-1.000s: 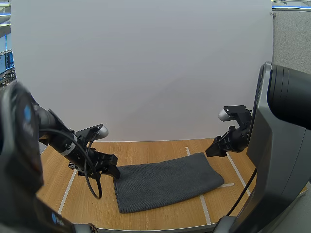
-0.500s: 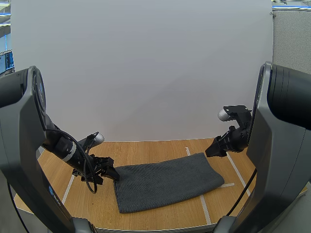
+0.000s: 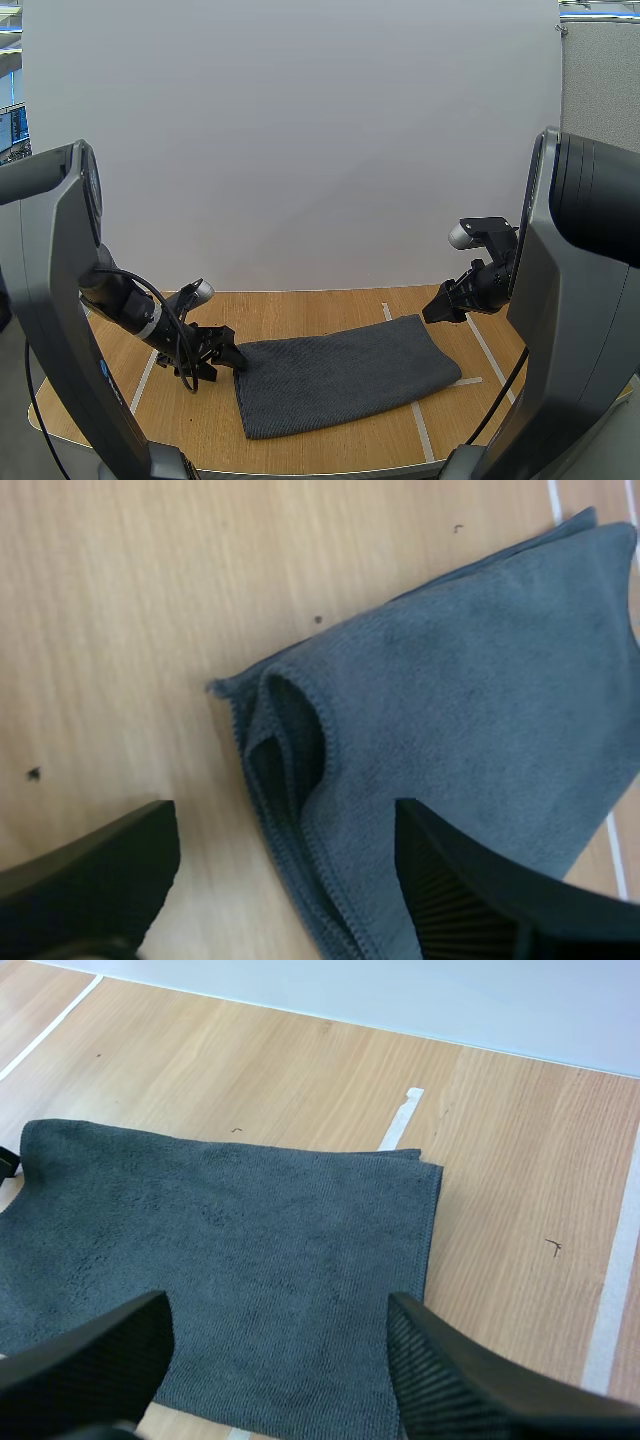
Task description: Fold the towel
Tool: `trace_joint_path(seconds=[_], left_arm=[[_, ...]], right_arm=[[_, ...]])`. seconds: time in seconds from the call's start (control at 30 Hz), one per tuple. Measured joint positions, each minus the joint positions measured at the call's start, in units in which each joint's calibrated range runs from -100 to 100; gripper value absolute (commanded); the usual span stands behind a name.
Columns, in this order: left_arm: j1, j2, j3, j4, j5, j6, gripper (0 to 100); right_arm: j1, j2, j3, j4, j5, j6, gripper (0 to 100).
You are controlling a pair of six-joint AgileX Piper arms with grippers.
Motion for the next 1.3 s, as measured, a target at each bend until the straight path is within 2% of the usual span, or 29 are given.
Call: trace_joint_path(seconds=[0.2,0.3,0.67,0.83,0.9,0.97,1.17,1.3], left_arm=[[-0.27,0.4,-0.1,-0.9,0.2,1.0,98],[-1.59,0.4,-0.1,-2.1,-1.9,1.7,98],[-1.83,0.5,-0.1,-3.7,-3.7,2.8,98],[-3.33,0.9,-0.5,-4.4,-5.2,2.9,98],[-4.65,1.8,-1.5,-4.8,-5.5,3.0,98],[-4.89,2.2,-2.1,-4.8,-5.5,3.0,90],[-4.89,2.5,-2.1,-5.4,-6.4,3.5,37],[-4.89,3.0,-2.1,-6.1,-7.4,4.2,10]], right_arm=[[0.0,0.0,0.0,0.0,0.0,0.1,100],[0.0,0.0,0.0,0.0,0.0,0.4,100],[0.0,-2.4,0.0,0.4,0.0,1.1,100],[0.0,-4.7,-0.5,0.9,0.2,1.1,100],[0.0,-6.0,-0.5,1.0,0.2,1.2,100],[0.0,-6.7,-0.5,1.0,0.2,1.3,100],[0.0,-6.8,-0.5,1.0,0.2,2.2,100],[0.0,-6.8,-0.5,1.0,0.2,2.4,100]])
